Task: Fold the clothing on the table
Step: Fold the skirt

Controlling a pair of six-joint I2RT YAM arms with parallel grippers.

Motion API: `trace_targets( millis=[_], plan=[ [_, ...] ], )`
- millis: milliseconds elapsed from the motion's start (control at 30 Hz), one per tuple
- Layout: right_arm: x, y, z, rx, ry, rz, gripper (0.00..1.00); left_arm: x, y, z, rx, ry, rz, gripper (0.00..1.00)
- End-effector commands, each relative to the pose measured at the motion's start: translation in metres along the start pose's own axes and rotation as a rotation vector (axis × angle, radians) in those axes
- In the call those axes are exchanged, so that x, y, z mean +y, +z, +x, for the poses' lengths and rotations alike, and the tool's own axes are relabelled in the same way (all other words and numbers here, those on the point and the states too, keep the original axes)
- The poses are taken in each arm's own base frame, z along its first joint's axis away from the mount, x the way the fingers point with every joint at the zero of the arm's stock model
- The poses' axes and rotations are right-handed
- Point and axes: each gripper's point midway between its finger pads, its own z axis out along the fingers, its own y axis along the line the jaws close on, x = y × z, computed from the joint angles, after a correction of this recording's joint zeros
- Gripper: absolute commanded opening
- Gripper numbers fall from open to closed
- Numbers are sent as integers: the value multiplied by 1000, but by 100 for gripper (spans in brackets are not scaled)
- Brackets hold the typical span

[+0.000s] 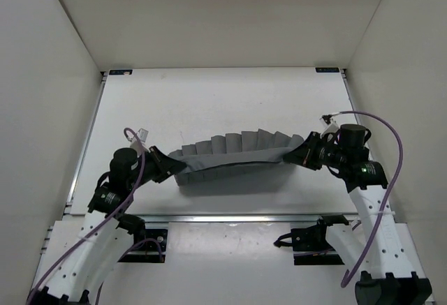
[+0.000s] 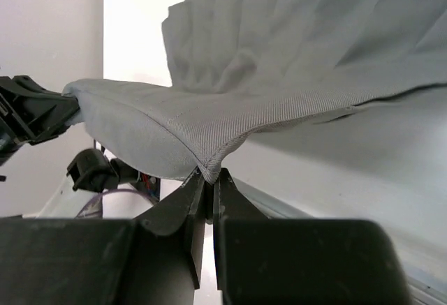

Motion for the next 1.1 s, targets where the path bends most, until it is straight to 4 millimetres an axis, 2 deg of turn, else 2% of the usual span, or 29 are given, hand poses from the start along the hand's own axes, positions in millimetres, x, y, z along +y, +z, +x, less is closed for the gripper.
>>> trace_targets(
  millis=[0,167,333,467,500,567,633,667,700,733,767,800,900,933,1000,1067],
  plan=[
    [-17,20,-17,-17,20,-2,0,15,23,-21,-75,18,-20,0],
    [-40,54,-30,-20,48,-10,0,41,50,-45,-102,15,-98,0],
    [-72,77,-46,-27,120,28,0,48,77,-54,-62,16,-125,0],
    [-88,93,-53,-3,169,55,0,54,99,-65,-33,23,-148,0],
    [-86,93,-59,-14,157,53,0,54,102,-69,-38,33,-145,0],
    [-95,101,-65,-18,171,74,0,61,112,-73,-25,32,-160,1],
    [-97,108,-81,-60,148,60,0,62,130,-83,-10,32,-147,27],
    [-95,114,-94,-100,85,24,4,63,140,-86,11,26,-138,49],
    [-93,117,-100,-123,60,6,21,65,144,-94,3,33,-138,59],
    [-89,117,-114,-170,5,-3,30,64,152,-102,-2,31,-142,63],
    [-93,118,-123,-205,-20,30,35,60,155,-116,-30,51,-148,67],
    [-91,113,-139,-254,-41,47,42,66,157,-119,-29,40,-165,69],
    [-102,103,-149,-269,-57,158,58,63,151,-132,-49,39,-157,70],
    [-107,101,-141,-235,-44,194,63,67,146,-128,-42,43,-166,71],
    [-119,92,-128,-222,-15,275,67,76,136,-106,-7,36,-195,71],
    [-131,87,-93,-164,51,311,70,88,119,-75,15,28,-216,72]
  ],
)
